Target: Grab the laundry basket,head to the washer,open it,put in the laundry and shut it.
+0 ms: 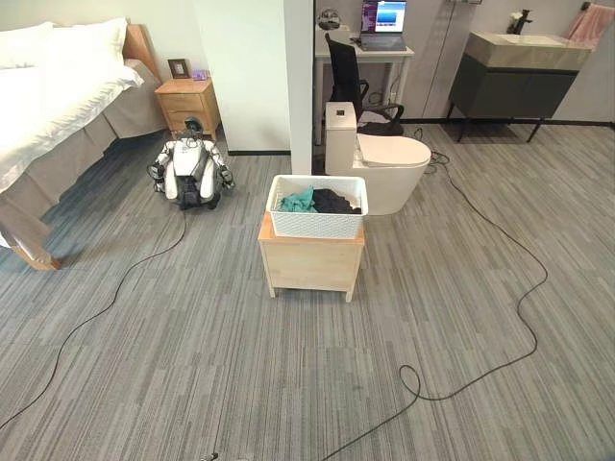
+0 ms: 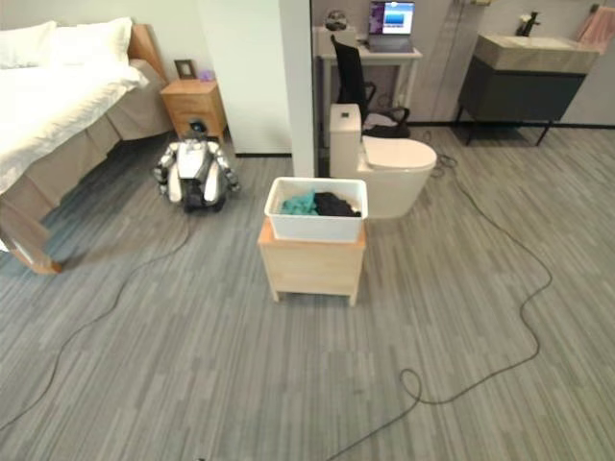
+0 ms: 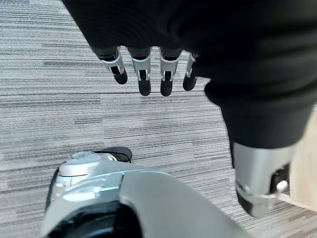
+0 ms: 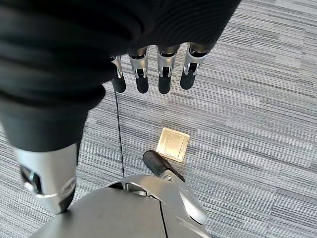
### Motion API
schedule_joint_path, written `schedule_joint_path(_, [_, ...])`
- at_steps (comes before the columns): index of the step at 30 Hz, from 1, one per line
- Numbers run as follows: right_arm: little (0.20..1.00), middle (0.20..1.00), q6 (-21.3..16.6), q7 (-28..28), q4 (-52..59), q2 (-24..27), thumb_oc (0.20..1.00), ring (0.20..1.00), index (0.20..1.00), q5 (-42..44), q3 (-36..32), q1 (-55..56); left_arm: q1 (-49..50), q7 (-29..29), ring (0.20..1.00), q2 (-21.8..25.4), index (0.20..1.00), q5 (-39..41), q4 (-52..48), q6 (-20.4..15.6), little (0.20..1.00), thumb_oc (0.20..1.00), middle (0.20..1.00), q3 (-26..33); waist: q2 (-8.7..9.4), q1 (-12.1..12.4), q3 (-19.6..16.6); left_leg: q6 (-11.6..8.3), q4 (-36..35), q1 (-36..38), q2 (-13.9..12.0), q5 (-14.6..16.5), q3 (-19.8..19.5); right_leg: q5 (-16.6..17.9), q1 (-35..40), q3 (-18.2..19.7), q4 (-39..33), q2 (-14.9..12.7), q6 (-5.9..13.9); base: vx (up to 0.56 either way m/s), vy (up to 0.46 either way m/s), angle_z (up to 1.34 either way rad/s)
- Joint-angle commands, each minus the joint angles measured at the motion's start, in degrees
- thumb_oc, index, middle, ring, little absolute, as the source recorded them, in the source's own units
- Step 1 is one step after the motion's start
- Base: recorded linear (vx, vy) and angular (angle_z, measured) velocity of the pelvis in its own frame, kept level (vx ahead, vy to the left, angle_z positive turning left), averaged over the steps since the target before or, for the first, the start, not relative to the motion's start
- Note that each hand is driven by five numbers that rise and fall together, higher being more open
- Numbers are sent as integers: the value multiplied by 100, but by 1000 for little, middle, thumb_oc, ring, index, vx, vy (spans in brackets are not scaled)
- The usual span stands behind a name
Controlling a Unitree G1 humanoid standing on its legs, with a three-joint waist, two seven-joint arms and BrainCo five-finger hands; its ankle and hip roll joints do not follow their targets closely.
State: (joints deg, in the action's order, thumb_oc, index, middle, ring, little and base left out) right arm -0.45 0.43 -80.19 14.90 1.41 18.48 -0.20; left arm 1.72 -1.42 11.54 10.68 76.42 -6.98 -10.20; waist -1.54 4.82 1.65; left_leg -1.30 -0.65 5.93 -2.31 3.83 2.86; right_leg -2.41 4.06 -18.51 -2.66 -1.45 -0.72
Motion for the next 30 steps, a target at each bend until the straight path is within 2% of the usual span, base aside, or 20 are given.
schedule_joint_path(1, [1000, 1000, -46, 144, -382, -221, 1000, 1000, 1000, 1, 243, 14, -262, -53, 1000, 272, 1000, 74, 218, -77, 1000, 1000, 1000, 28, 269, 22, -146, -237, -435, -204, -176, -270, -210, 226, 208, -3, -234, -693, 711, 0, 0, 0])
schedule_joint_path(22, [1000, 1000, -58, 191, -319, -258, 1000, 1000, 1000, 157, 231, 38, -272, -49, 1000, 315, 1000, 151, 261, -95, 1000, 1000, 1000, 61, 261, 18, -93, -288, -435, -209, -245, -307, -194, 166, 220, -13, -234, -623, 669, 3, -14, -1])
schedule_joint_path(25, [1000, 1000, -51, 203, -314, -242, 1000, 1000, 1000, 203, 214, 33, -287, -47, 1000, 334, 1000, 207, 257, -94, 1000, 1000, 1000, 77, 252, 5, -54, -314, -435, -216, -288, -334, -191, 145, 211, -6, -234, -581, 643, 12, -75, 0])
schedule_joint_path(30, [1000, 1000, -74, 197, -292, -179, 1000, 1000, 1000, 307, 184, 44, -351, -44, 1000, 344, 1000, 341, 179, -95, 1000, 1000, 1000, 57, 199, -39, 90, -444, -435, -232, -537, -485, -209, 4, 188, 76, -234, -347, 484, 40, -155, 0])
